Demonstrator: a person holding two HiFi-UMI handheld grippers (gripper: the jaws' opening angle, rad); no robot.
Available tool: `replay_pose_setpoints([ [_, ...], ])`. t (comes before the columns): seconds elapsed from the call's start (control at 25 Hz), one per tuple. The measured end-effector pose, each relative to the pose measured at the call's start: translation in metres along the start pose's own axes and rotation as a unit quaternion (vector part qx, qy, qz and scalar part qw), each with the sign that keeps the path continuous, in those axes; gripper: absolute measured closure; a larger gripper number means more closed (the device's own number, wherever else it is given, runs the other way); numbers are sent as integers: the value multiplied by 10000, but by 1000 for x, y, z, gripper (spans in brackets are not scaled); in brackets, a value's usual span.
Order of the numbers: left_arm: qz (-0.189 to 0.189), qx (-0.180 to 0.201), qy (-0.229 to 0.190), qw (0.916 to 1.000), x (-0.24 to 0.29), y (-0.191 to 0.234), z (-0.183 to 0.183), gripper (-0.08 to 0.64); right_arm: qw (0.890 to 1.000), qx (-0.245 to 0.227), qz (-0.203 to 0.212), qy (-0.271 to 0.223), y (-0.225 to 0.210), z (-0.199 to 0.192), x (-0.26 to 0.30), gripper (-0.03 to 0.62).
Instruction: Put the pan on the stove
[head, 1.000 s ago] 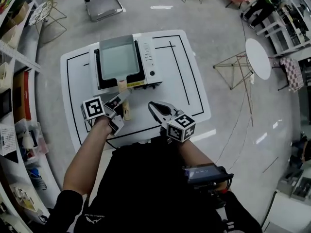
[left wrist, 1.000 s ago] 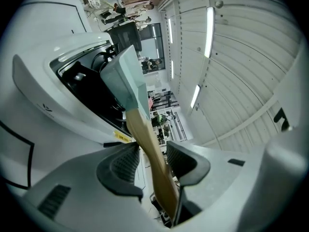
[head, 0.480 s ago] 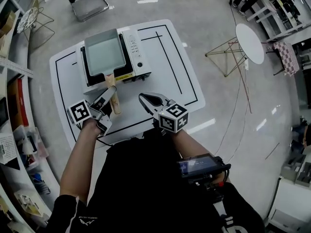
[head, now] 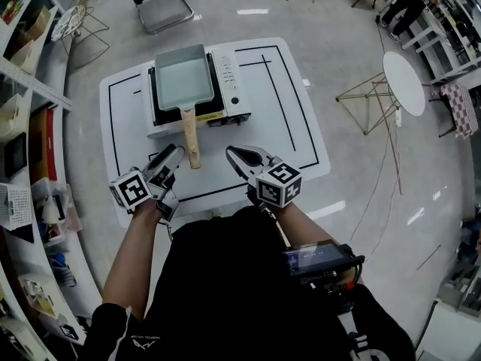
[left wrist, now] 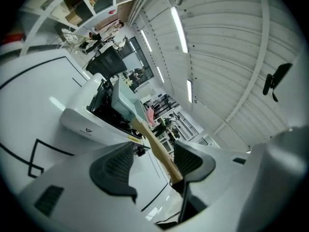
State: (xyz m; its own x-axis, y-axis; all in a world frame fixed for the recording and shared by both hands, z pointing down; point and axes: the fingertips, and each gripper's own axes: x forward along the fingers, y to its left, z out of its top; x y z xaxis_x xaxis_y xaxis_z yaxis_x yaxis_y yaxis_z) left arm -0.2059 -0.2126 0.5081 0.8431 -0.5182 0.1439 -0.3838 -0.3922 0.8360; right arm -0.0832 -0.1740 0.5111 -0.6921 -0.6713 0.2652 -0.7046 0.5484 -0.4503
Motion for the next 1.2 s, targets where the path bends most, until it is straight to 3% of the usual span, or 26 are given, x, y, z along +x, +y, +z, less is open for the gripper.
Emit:
replay_pose_setpoints([
  [0.12,363,327,-13,9988,-19,3,-17,310,9998,5,190,33,7,0,-3,566],
  [0.28,745,698,-171,9946,-44,-1,-40,386,9990,-165,372,171,13,-10,-15,566],
  [0.56,1486,1069,-1043,9776,-85,-13,-62,542,9969,-391,629,254,19,-22,-35,566],
  [0.88,1974,1721,-964,9603,-101,-41,-113,551,9932,-598,922,388,33,-38,-70,568],
  [1.2,2152,1856,-833,9551,-103,-61,-164,551,9904,-724,1075,470,44,-55,-102,567],
])
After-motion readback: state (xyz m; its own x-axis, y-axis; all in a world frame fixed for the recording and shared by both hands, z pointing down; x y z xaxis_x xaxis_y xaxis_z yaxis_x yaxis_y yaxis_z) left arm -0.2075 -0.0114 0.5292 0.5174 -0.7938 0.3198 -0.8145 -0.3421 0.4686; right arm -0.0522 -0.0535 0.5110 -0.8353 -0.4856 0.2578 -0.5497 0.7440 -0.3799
